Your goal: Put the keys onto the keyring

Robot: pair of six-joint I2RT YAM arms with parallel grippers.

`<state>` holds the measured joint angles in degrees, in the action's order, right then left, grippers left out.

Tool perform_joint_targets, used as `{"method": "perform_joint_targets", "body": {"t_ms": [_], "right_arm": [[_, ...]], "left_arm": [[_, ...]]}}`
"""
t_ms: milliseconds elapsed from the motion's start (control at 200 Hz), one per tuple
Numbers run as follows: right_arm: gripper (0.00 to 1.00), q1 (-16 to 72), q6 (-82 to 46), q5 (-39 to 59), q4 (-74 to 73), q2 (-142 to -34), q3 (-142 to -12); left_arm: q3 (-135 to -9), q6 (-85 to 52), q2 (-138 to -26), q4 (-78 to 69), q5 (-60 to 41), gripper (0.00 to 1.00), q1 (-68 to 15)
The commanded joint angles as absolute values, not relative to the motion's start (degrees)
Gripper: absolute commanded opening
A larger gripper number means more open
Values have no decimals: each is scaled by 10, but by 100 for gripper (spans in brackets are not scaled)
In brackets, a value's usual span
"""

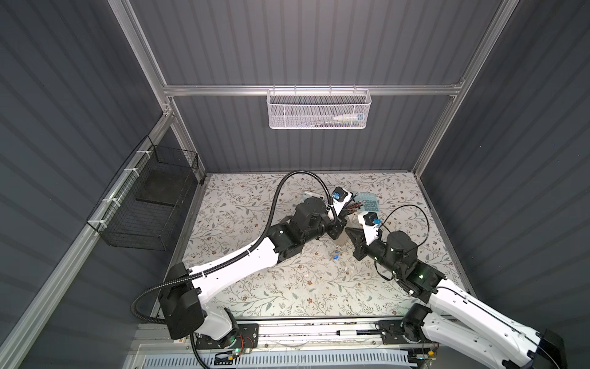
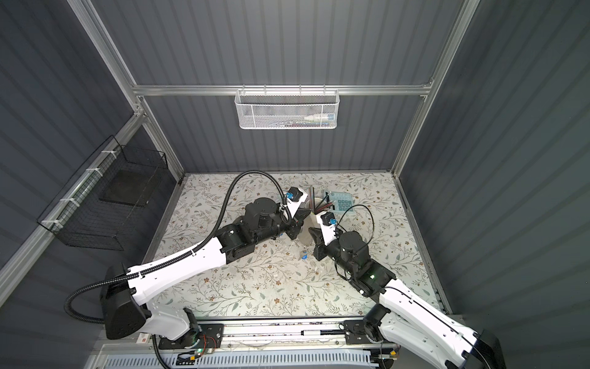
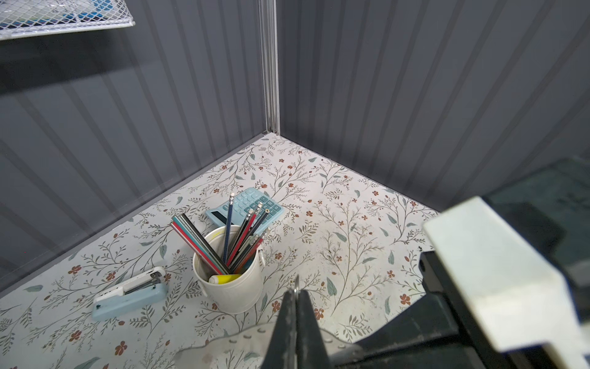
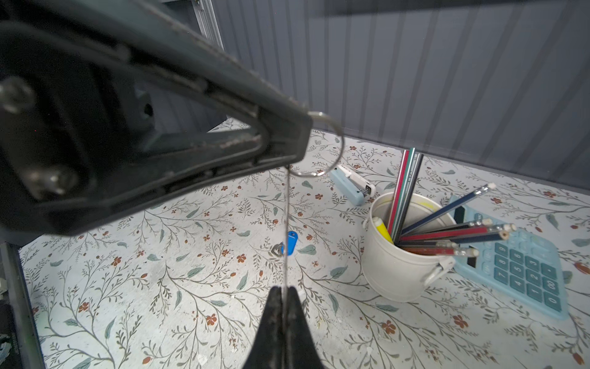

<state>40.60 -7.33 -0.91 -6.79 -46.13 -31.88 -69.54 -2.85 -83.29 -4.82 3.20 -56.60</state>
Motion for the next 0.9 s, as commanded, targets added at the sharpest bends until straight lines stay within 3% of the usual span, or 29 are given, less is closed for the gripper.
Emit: {"method": "perform_joint_targets", "body": {"t_ms": [0, 265, 430, 565, 896], "right_arm": [[7, 410, -72, 33, -108, -443, -320], [19, 408, -83, 83, -108, -424, -317], [37, 388, -99, 131, -107, -403, -316], [50, 336, -127, 238, -111, -388, -322], [50, 136, -259, 358, -215, -394, -329]], "left_arm": [[-653, -75, -812, -157, 27, 0, -567], [-565, -113, -793, -329, -2, 0, -567], [-526, -128, -790, -408, -13, 0, -567], [-505, -136, -793, -458, -27, 0, -567], [-485, -167, -821, -582, -76, 0, -566]]}}
